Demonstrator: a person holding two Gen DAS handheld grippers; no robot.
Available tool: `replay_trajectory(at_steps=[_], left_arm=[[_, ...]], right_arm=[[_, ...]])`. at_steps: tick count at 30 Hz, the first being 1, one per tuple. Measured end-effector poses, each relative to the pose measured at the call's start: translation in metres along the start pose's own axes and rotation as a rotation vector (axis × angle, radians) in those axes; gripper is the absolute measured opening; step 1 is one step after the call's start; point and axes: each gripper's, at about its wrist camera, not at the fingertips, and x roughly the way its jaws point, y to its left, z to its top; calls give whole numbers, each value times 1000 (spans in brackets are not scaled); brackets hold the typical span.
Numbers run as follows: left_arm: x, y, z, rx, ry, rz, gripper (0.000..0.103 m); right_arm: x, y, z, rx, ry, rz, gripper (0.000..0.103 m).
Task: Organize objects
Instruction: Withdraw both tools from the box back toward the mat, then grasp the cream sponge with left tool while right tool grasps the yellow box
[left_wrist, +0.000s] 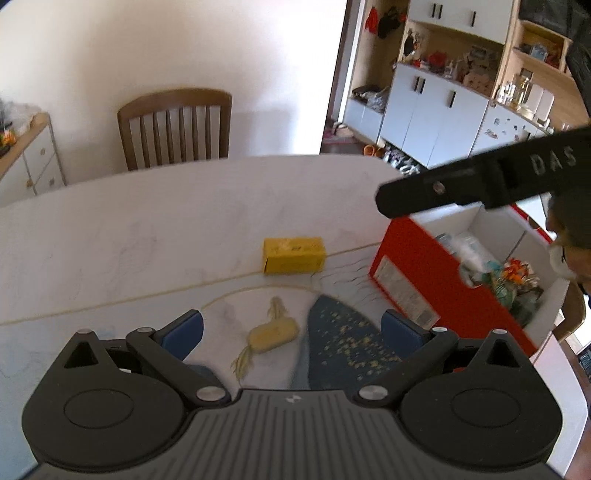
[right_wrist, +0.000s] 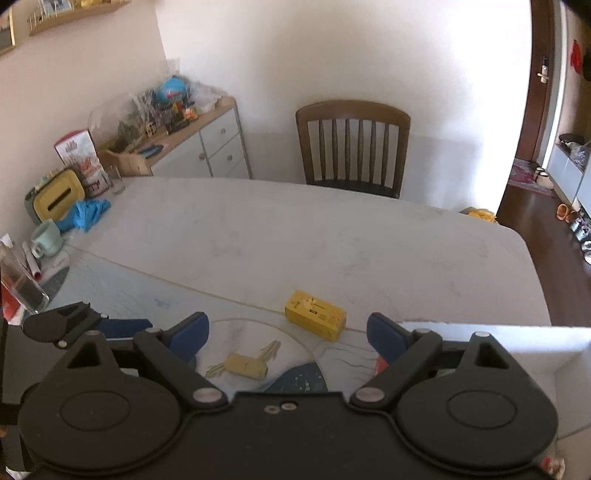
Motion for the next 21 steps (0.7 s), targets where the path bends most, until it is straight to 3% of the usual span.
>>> replay_trajectory(at_steps=[5,15,21], left_arm=[[24,13,-8,-19,40,-21,103],[70,18,-15,-26,53,47,103],[89,10,-20,-39,61,46,103]], right_arm=[[32,-5,9,5,43,3,91],[96,-2,11,-47,140,-38,90],[123,1,12,-83,190,-60,89]])
